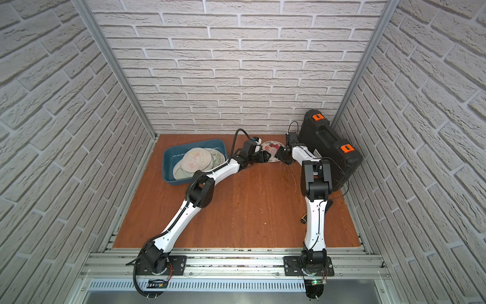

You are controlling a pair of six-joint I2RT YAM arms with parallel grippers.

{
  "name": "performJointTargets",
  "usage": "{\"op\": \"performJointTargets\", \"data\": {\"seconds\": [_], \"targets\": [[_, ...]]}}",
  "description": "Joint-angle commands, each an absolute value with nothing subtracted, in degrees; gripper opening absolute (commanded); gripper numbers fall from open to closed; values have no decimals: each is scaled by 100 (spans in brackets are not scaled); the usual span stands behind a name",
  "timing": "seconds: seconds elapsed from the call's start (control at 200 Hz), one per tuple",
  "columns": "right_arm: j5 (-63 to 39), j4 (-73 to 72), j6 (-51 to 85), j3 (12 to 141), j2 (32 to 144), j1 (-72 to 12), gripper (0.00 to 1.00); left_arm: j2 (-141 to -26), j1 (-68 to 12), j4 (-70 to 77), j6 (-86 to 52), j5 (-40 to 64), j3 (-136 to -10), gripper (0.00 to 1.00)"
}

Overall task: Put the coasters into the storage box
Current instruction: Pick up the coaster from the center of the board.

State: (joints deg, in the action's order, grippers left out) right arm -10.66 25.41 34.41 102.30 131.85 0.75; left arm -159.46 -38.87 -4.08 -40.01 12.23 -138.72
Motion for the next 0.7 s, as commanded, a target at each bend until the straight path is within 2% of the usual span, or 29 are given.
{"op": "performJointTargets", "data": {"seconds": [0.0, 0.125, 0.205, 0.265, 0.37, 0.695], "targets": [[-1522, 2448, 3574, 10311, 13522, -51, 50, -16201, -3845, -571, -4113, 1388, -13964, 69], [-1562, 2443, 3568, 10400, 13573, -127, 49, -16192, -3850, -559, -4114, 1397, -13948, 69], [-1562, 2432, 3581, 10404, 13576, -145, 43, -16174, -3849, -546, -4106, 1404, -13927, 69], [-1581, 2422, 3590, 10397, 13579, -149, 33, -16157, -3850, -519, -4104, 1406, -13889, 69], [-1594, 2399, 3603, 10357, 13549, -149, 7, -16102, -3850, -464, -4096, 1406, -13786, 69], [-1614, 2121, 3435, 9661, 12833, -147, 6, -15326, -3950, -189, -3716, 1237, -12792, 69]]}}
